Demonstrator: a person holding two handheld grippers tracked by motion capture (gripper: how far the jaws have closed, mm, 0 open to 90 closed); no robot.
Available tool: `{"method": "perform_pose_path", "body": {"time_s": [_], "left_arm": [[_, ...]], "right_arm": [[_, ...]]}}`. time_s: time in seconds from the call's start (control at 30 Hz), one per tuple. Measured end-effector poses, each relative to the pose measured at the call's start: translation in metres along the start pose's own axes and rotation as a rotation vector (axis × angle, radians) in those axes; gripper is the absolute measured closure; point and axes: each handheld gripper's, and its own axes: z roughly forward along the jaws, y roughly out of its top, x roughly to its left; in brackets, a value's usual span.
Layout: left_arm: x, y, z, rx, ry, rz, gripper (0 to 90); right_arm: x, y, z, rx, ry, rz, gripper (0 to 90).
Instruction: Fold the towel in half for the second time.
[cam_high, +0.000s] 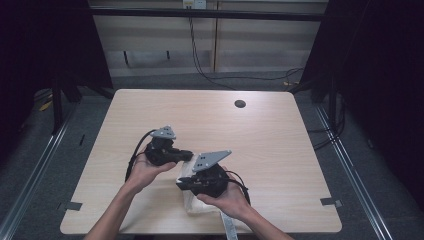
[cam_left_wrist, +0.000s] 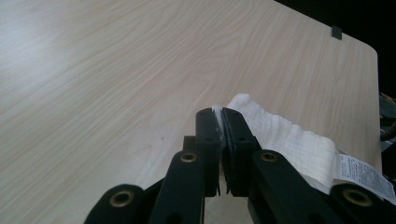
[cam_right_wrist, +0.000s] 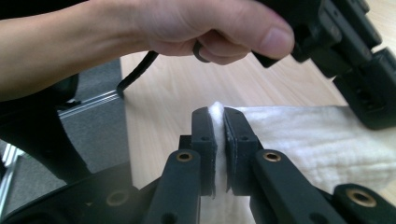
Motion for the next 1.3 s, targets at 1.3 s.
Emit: {"method": "perform_pose_path", "body": {"time_s": [1.3], "left_arm": [[-0.008, 0.0, 0.102, 0.055, -0.121, -0.079, 75.1]], "right_arm": [[-0.021, -0.098, -0.033, 0.083, -0.157, 0.121, 76.6]]}}
